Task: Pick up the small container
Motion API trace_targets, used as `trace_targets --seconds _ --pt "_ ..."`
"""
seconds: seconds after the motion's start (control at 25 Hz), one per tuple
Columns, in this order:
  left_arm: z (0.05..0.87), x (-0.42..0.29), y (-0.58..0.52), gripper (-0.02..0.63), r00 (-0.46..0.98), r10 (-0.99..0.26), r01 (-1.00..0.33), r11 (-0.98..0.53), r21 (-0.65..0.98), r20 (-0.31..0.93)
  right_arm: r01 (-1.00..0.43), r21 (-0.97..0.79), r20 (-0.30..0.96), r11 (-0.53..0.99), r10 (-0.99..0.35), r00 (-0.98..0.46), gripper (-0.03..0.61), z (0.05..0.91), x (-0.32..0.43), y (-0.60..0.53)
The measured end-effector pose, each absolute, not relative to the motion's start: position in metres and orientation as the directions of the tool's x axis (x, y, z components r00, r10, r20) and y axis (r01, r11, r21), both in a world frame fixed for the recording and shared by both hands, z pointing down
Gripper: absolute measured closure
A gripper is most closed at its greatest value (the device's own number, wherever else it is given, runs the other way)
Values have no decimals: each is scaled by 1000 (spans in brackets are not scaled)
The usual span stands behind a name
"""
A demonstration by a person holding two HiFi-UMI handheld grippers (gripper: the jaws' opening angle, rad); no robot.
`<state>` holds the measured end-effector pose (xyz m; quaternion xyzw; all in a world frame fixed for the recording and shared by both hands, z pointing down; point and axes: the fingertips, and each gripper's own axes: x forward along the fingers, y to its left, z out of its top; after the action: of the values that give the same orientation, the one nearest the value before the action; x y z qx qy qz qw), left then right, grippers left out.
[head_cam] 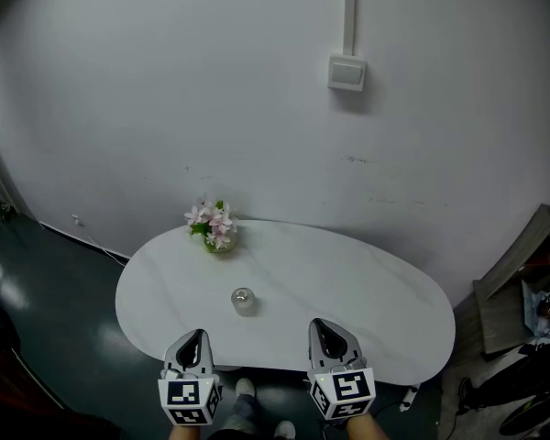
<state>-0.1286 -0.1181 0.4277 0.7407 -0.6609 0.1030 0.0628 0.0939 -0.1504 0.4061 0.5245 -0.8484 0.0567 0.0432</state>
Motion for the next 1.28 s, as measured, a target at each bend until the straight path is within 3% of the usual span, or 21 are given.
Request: trace_targets --seconds 1.28 --pt "487 -127 -221 602 229 -916 -971 -238 14 329 -917 -60 284 393 -874 -394 512 467 67 -229"
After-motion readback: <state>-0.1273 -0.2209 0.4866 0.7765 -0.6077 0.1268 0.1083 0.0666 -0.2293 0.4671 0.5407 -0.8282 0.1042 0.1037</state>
